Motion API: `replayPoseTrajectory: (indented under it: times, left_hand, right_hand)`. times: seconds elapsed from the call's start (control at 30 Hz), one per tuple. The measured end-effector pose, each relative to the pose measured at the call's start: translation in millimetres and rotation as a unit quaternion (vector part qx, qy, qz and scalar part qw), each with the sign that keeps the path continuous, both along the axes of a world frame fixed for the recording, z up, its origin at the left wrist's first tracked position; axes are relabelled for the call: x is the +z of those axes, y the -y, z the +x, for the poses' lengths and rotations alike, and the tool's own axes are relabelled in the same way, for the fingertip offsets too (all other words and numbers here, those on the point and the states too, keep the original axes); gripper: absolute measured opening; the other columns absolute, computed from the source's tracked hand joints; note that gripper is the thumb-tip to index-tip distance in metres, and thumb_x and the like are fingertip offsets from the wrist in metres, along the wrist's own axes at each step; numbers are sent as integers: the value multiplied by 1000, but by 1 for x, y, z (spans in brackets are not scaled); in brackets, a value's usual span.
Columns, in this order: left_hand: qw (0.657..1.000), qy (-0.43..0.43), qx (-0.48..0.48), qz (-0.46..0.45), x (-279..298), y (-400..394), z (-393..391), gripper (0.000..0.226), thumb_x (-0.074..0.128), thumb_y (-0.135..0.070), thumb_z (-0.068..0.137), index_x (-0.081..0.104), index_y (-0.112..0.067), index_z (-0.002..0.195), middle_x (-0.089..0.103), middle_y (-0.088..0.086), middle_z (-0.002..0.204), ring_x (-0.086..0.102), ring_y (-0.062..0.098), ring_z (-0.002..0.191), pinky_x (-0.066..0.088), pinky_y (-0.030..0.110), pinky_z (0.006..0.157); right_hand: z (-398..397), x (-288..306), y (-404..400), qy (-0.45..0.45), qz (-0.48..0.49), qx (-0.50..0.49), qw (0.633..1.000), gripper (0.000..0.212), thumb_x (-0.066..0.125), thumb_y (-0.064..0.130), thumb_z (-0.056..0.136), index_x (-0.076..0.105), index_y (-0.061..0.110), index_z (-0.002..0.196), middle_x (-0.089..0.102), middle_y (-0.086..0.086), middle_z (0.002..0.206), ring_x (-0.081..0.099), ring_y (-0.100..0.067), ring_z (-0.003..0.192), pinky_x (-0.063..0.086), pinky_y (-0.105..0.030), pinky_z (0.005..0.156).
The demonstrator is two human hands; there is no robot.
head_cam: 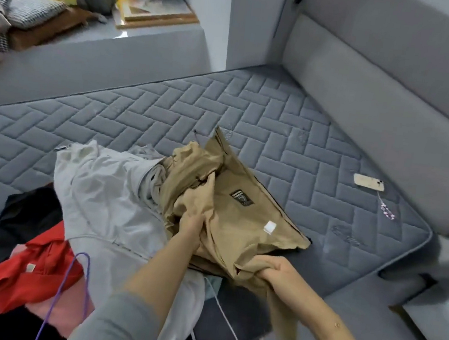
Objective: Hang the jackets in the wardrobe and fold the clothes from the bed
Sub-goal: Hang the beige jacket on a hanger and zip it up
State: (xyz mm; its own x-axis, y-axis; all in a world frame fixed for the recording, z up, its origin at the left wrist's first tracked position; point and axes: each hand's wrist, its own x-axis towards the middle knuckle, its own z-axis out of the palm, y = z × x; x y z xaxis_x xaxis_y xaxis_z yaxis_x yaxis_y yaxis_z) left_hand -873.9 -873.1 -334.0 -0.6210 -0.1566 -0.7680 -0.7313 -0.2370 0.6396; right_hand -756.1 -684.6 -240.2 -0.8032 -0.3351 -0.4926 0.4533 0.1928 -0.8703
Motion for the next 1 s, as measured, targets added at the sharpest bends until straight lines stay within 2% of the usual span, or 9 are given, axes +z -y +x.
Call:
replayPoseTrajectory:
  times: [0.17,0.3,0.47,0.57,0.63,0.73,0.83,0.9,1.0]
  left_hand:
    - [983,-86,-165,-1,-8,-26,21,15,59,-14,95,71,-10,103,73,18,103,71,27,88,58,41,81]
    - [938,-134,-319,20,-3,-55,43,20,55,-14,98,67,-1,109,71,17,103,66,30,95,52,40,89]
    - [941,-55,-296,155,-2,-69,61,23,55,-14,98,69,-14,116,70,16,115,65,31,108,49,45,100]
    - [942,-7,-248,225,-20,-46,61,32,54,-23,98,63,-16,128,64,11,128,55,30,124,37,45,110]
    - [951,17,-190,242,-36,-27,60,35,55,-28,95,64,-16,126,63,9,131,54,27,124,36,43,110]
    - [997,29,-48,54,-68,-6,57,28,59,-11,93,63,-10,120,63,12,127,58,24,115,47,32,93]
    - [986,123,17,-110,-110,9,61,52,63,-2,88,44,-7,136,49,19,138,51,31,117,46,38,96]
    - [976,198,-27,-89,-129,5,65,75,73,-12,83,32,-10,146,43,18,143,48,37,124,45,47,102]
    - [975,224,-10,-3,-142,-13,65,81,83,-17,74,34,-9,138,58,15,117,61,32,100,55,42,73]
  right_hand:
    - [-21,-31,-34,41,108,-130,985,22,59,26,93,65,28,114,63,0,122,59,-12,110,46,-25,90]
    - [-41,-59,-43,209,-3,-233,950,56,57,69,82,54,32,124,61,-1,121,62,-23,108,51,-37,83]
    - [-64,-102,-42,302,-53,-300,904,32,66,38,89,64,9,104,64,-10,80,60,-16,47,47,-25,45]
    - [-75,-124,-26,286,7,-307,908,7,61,13,94,64,7,91,57,-9,73,52,-18,57,42,-25,49]
    - [-79,-131,-14,269,-5,-319,909,16,56,4,95,62,7,81,58,-7,62,53,-15,53,42,-23,49]
    - [-84,-129,-5,251,-110,-343,899,19,43,3,101,62,2,94,65,-8,75,61,-13,66,50,-22,65]
    - [-83,-124,-6,249,-192,-347,884,29,37,6,102,58,0,120,66,-15,106,62,-21,93,48,-30,87]
    - [-81,-121,-9,251,-217,-349,876,30,38,8,102,62,1,118,69,-14,109,65,-22,96,51,-32,86]
    - [-80,-115,-13,238,-226,-348,878,30,43,13,101,71,9,107,73,-12,107,71,-22,94,53,-34,83]
